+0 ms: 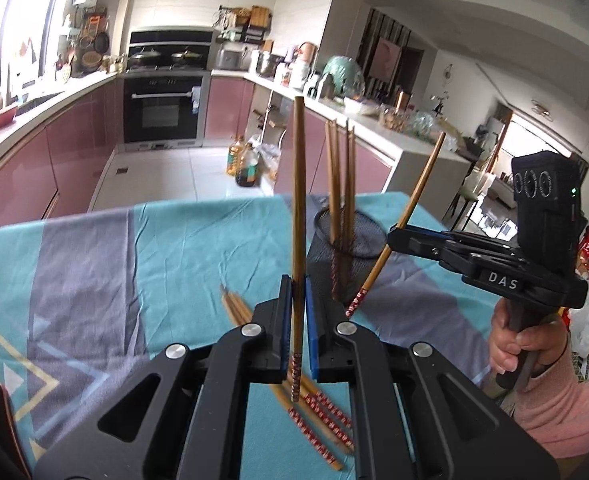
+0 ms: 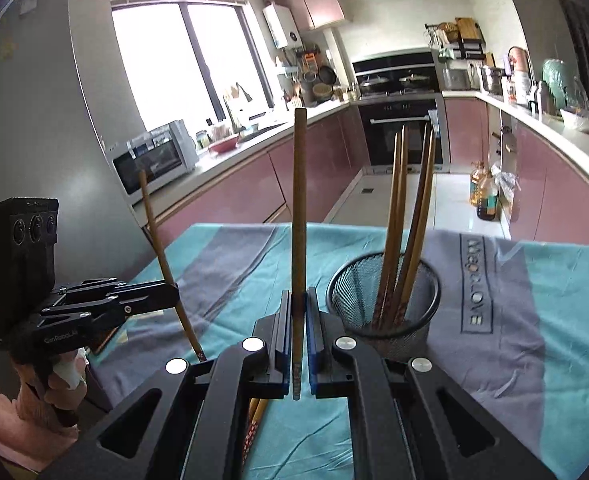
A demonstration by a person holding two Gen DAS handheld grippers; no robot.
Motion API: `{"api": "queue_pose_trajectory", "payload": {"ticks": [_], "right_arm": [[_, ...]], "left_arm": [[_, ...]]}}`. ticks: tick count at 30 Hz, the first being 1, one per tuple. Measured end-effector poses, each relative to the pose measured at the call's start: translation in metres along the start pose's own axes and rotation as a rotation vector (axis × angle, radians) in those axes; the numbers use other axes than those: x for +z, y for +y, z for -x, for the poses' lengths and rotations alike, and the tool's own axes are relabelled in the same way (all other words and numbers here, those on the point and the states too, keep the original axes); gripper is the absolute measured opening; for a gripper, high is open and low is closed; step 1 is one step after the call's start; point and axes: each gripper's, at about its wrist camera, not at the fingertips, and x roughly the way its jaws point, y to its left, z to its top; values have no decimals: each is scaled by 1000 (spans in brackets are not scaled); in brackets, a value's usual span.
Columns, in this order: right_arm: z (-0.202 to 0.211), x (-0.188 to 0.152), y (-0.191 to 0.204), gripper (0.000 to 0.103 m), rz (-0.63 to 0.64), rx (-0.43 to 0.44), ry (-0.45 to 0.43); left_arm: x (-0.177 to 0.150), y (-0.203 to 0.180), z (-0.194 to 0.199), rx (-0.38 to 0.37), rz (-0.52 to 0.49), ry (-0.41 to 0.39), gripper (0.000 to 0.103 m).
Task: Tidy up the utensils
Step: 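Lift the left tool's chopstick over the mesh cup while the right tool carries its own, then lower both chopsticks into the mesh cup and open both tools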
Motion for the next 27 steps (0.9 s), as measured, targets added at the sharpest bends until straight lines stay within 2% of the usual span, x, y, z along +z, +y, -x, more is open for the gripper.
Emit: {"api": "queue_pose_trajectory", "payload": {"ticks": [17, 27], "right_arm": [[34, 54, -18, 6, 41, -47, -140], [24, 63, -27, 6, 30, -92, -165]], "left_arm": [[86, -37, 9, -60, -58, -178, 7], [107, -54, -18, -96, -60, -180, 7]]}}
